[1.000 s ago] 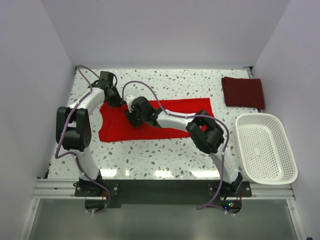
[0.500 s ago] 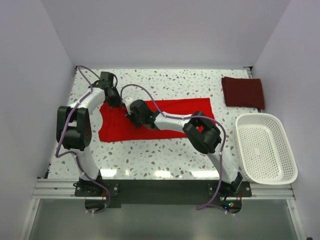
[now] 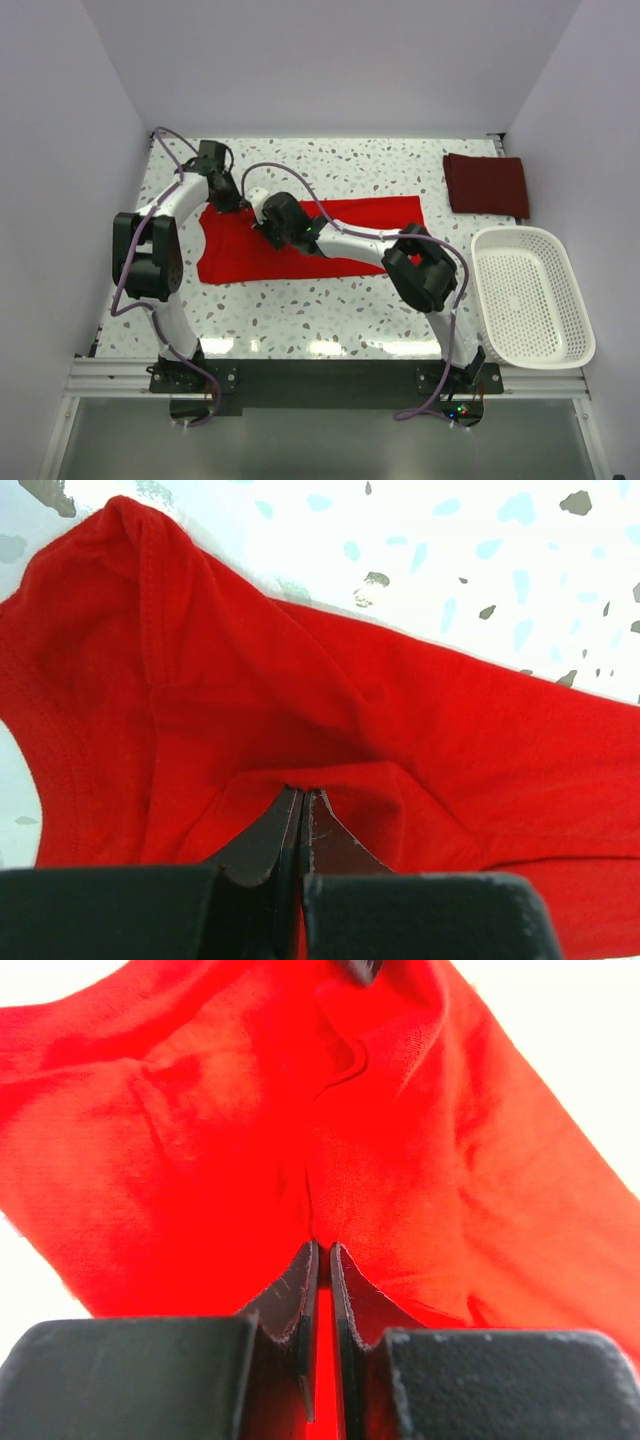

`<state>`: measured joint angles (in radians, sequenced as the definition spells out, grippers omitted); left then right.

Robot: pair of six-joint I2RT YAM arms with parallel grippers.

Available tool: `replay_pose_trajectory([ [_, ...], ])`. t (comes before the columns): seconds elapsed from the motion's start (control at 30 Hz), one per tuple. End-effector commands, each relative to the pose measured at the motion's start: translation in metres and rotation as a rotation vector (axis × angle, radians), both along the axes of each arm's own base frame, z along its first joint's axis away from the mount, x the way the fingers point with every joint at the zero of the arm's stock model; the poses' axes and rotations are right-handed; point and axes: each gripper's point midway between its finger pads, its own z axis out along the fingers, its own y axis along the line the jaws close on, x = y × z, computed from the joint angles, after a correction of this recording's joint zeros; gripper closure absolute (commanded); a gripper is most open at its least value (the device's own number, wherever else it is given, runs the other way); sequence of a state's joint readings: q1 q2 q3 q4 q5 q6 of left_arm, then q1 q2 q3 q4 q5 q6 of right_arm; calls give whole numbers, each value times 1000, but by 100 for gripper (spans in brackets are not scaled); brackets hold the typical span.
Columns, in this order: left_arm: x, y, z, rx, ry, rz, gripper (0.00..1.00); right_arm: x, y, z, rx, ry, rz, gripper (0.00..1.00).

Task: Fold and stack the t-shirts
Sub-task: Fold the tshirt

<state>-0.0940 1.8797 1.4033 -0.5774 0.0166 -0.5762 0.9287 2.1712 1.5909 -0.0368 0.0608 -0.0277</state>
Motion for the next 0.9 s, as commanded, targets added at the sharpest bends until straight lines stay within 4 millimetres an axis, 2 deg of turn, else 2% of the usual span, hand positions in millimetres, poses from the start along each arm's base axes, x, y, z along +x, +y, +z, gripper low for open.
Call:
replay_pose_trajectory([
  [0.0, 1, 5, 16, 22, -14, -33, 100, -5, 1, 48, 52, -59, 44, 100],
  [0.2, -17, 5, 12, 21, 50, -87, 100, -15, -9, 40, 6, -45, 74, 100],
  [0.3, -18, 3, 15, 9, 36, -101, 100, -13, -15, 32, -26, -51, 67, 100],
  [0.43, -3, -2, 20, -8, 13, -120, 100, -1, -19, 28, -33, -88, 8, 100],
  [0.47, 5, -3, 27, -13, -5, -124, 100, 3, -23, 26, -41, -96, -25, 100],
  [0.67, 37, -8, 27, -24, -38, -134, 100, 29, -30, 33, -40, -149, -133, 100],
  [0.73, 44, -10, 28, -32, -48, -139, 100, 39, -35, 33, -52, -167, -172, 100],
  [0.87, 46, -13, 17, -43, -29, -149, 100, 49, -37, 34, -63, -186, -181, 100],
])
